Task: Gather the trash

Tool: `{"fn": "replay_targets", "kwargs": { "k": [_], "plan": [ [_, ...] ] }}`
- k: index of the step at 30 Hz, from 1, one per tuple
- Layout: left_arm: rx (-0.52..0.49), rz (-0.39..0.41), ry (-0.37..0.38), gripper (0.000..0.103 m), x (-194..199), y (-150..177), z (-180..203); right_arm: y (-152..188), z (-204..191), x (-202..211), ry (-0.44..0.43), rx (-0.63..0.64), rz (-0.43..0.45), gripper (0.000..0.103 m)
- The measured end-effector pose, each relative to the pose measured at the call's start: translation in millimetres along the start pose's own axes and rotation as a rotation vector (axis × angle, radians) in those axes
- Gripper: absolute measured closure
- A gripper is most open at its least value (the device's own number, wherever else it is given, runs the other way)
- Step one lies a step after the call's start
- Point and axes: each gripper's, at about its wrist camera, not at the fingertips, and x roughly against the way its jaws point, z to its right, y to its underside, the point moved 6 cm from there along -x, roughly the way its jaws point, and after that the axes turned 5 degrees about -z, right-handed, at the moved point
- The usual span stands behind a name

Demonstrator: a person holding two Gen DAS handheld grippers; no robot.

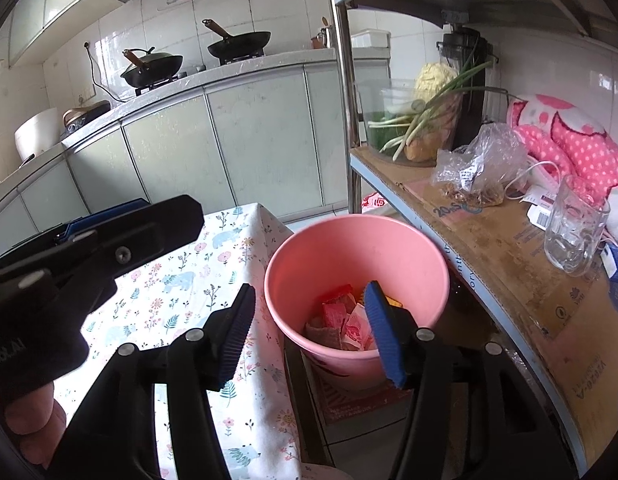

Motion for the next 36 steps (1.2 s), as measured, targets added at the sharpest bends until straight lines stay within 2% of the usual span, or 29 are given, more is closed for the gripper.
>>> {"fn": "replay_targets", "kwargs": {
  "k": [4,15,36],
  "plan": [
    [0.004,0.013,-0.016,0.050,7.2,1.4,-0.4,0.4,-5.1,8.1,0.015,0.003,0.021,0.036],
    [0.026,0.033,-0.055,0.050,24.0,9.8,-7.3,8.7,-10.9,18.7,0.056,0.002,0.048,0.035],
    [0.073,0.007,-0.079,0.050,35.6,35.2,-25.2,25.4,-20.6,25.7,0.081,-0.002,0.049,0.035]
  ]
}}
